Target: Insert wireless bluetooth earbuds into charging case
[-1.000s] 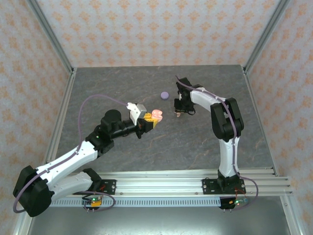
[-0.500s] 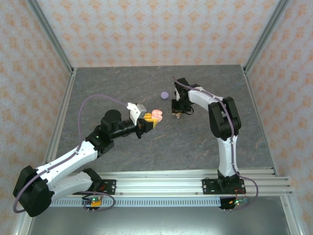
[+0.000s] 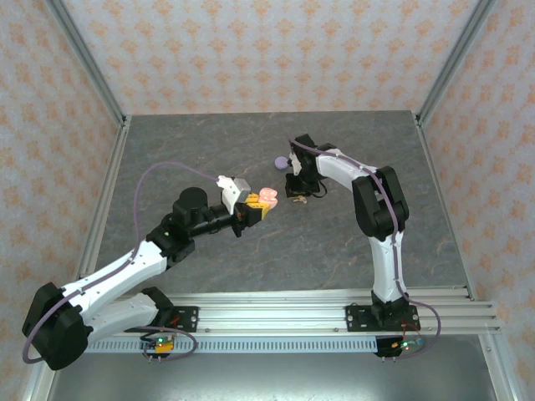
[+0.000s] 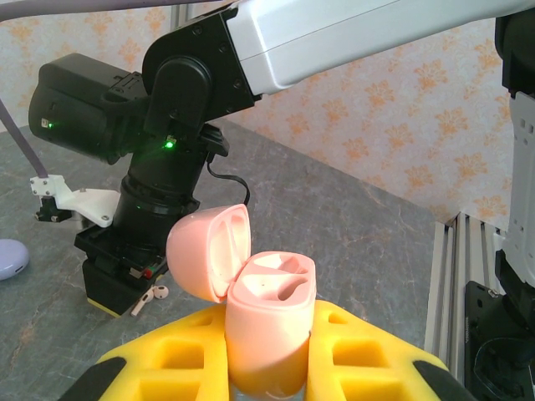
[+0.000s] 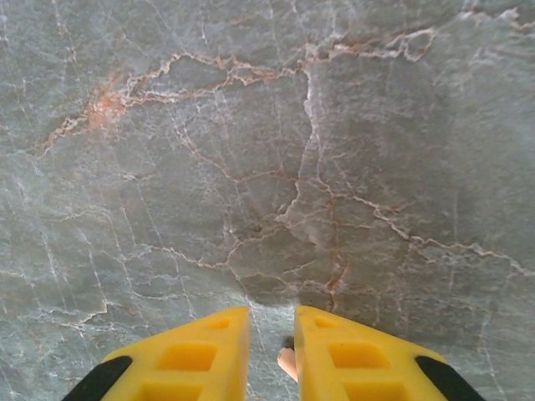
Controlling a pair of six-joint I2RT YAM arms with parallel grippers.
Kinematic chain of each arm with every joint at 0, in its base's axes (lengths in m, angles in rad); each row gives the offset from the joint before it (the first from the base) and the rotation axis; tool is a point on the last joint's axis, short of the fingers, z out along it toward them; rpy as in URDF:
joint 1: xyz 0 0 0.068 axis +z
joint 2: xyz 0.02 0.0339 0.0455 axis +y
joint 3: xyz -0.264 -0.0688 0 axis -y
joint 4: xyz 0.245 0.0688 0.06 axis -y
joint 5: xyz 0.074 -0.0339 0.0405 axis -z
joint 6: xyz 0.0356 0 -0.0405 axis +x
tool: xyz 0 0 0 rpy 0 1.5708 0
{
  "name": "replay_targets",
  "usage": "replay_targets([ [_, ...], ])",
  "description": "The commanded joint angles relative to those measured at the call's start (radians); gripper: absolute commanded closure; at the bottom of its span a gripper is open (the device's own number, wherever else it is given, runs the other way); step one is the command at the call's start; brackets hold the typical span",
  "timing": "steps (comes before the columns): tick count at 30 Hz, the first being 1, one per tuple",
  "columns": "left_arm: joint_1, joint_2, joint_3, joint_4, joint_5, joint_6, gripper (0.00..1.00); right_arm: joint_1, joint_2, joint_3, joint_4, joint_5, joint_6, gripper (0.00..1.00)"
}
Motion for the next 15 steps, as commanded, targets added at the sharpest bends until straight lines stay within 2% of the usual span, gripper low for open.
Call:
replay_targets([
  [1, -0.008, -0.021, -0.003, -0.002, -0.005, -0.006, 0.85, 0.006, -0.026, -0.003, -0.029, -0.015, -0.029, 0.78],
  [8, -0.008, -0.017, -0.005, -0.001, -0.006, -0.004, 0.85, 0.005, -0.112, -0.080, 0.018, -0.038, -0.020, 0.78],
  [15, -0.008, -0.011, -0.005, 0.001, -0.006, -0.004, 0.85, 0.006, -0.201, -0.184, 0.094, -0.020, 0.068, 0.77],
])
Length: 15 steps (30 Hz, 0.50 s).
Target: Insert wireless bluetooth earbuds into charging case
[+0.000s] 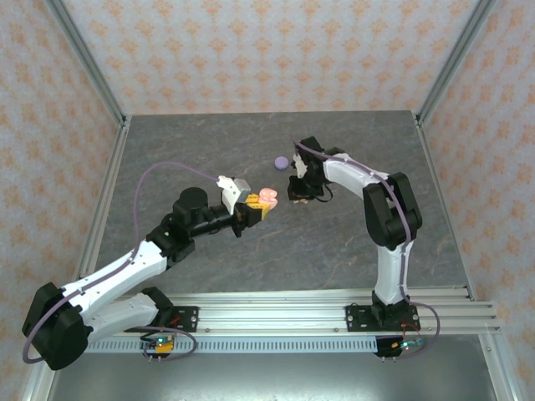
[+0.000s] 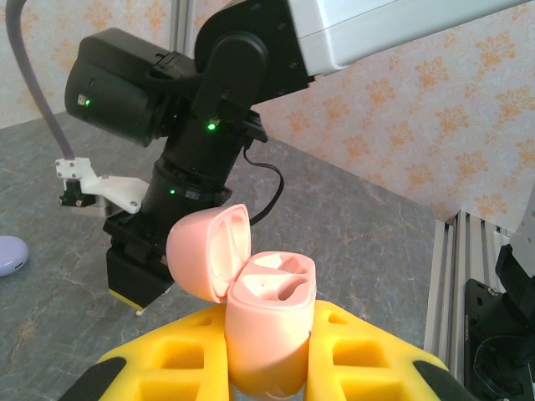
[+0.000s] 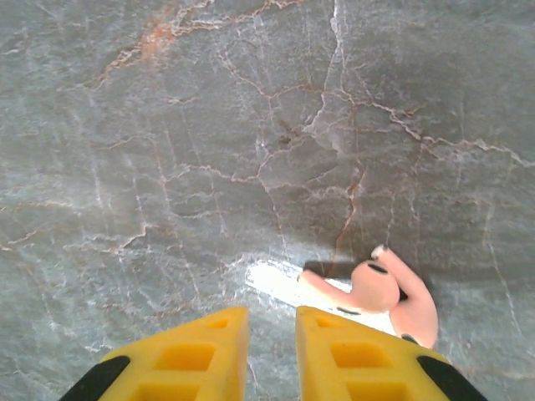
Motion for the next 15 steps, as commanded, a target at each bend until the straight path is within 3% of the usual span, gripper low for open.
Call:
replay_targets([
  [1, -0.008, -0.011, -0.005, 0.008, -0.006, -0.003, 0.85, 0.005, -0.058, -0.048, 0.054, 0.002, 0.053, 0.76],
  [6, -0.008, -0.008, -0.004, 0.007, -0.008, -0.003, 0.85, 0.005, -0.055, -0.077, 0.054, -0.002, 0.075, 0.75],
  [15, -0.009, -0.005, -0.002, 0.004, -0.006, 0.000, 0.85, 0.004, -0.005, -0.062, 0.043, 0.031, 0.099, 0.60],
])
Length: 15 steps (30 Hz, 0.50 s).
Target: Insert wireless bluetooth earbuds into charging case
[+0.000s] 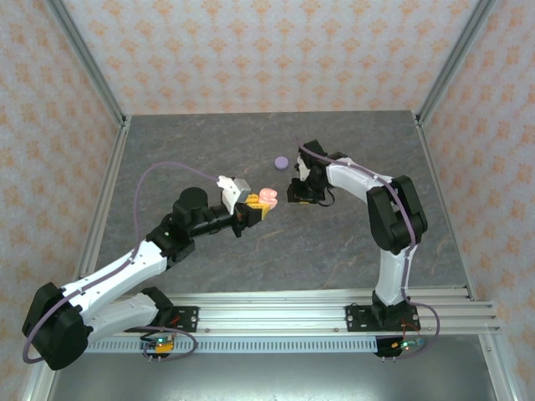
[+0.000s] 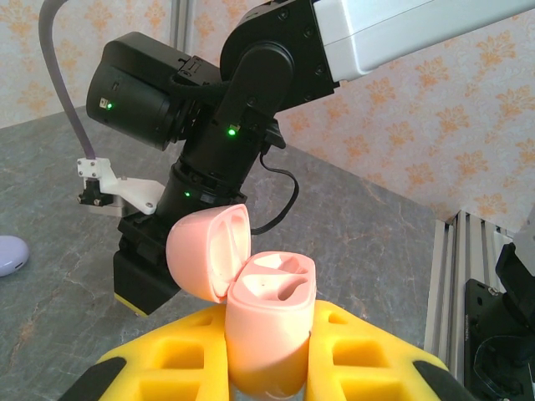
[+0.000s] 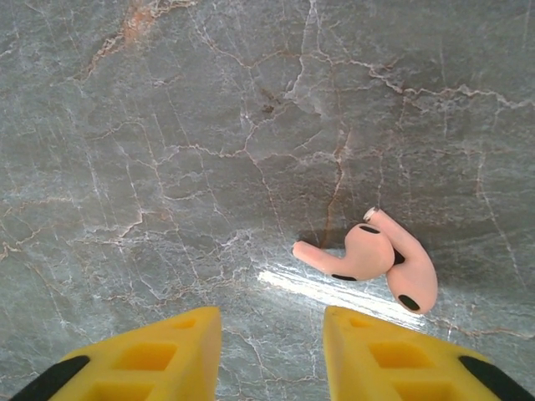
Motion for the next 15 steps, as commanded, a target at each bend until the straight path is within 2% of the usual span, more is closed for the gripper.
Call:
replay_targets([
  [1, -0.008, -0.005, 0.000, 0.002, -0.007, 0.001, 0.85, 0.005, 0.037, 0.015, -0.008, 0.037, 0.019, 0.59],
  [15, -0.008, 0.002, 0.008, -0.011, -0.008, 0.007, 0.85, 0.005, 0.084, 0.062, -0.048, 0.127, 0.031, 0.53],
])
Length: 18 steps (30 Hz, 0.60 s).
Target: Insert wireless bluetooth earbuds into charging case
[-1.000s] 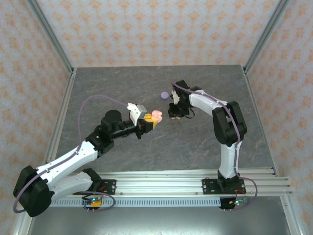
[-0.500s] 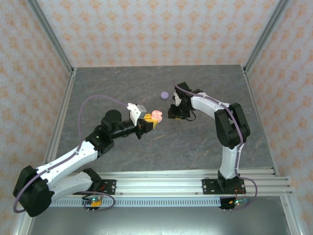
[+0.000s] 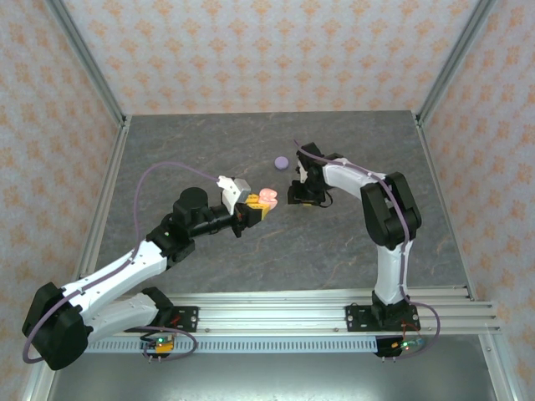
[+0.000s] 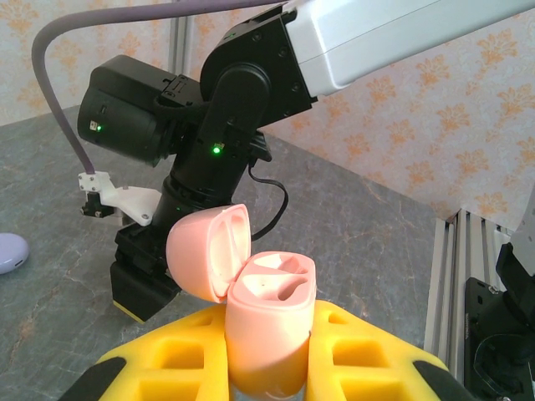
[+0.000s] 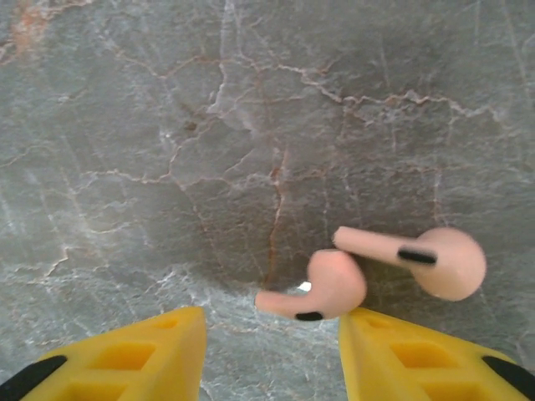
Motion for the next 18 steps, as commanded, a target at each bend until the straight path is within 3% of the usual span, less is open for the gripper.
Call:
replay_targets([
  [1, -0.008, 0.002, 0.008, -0.008, -0.008, 0.007, 0.85, 0.002, 0.023, 0.040, -0.041, 0.058, 0.013, 0.53],
  [7, -0.008, 0.005, 0.008, -0.008, -0.007, 0.009, 0.85, 0.002, 0.036, 0.062, -0.054, 0.095, 0.013, 0.54],
  [18, -0.008, 0.008, 0.008, -0.009, -0.009, 0.007, 0.85, 0.016, 0.094, 0.130, -0.101, 0.126, -0.002, 0.71],
])
